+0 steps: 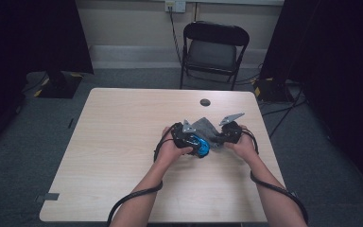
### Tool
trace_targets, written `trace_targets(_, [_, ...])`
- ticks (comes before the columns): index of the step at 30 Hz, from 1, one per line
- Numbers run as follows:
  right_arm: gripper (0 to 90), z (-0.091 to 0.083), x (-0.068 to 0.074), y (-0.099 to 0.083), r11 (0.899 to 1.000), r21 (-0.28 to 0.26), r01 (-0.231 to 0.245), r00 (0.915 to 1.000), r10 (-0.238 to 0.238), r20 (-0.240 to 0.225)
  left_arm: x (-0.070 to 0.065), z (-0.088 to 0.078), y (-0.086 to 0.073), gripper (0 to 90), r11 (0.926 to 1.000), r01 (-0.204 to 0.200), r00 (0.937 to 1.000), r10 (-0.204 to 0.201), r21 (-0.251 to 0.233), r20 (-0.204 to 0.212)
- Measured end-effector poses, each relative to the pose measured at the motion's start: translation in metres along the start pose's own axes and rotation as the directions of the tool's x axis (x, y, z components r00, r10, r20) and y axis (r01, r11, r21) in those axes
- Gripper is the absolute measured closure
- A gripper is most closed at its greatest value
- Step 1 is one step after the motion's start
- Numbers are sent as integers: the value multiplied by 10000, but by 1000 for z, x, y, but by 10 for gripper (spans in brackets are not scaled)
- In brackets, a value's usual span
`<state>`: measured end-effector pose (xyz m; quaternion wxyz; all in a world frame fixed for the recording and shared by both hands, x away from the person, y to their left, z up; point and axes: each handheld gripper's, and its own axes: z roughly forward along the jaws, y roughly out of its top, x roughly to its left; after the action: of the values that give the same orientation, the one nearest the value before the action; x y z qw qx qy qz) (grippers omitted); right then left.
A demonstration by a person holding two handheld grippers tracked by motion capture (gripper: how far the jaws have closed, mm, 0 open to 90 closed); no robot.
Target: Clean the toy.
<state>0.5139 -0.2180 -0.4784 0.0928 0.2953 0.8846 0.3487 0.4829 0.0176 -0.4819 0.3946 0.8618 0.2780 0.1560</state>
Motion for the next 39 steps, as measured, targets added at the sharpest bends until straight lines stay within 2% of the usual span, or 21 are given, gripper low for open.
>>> trace_targets(24, [761,-19,5,-22,9999,-134,-109,9999,109,-26,0,0,1,169,10000,12,10000,-11,64,-31])
trace_targets(39, [760,-38,11,-43,9999,-55,-100,9999,100,-34,0,0,1,169,10000,-16,10000,16,88,-44])
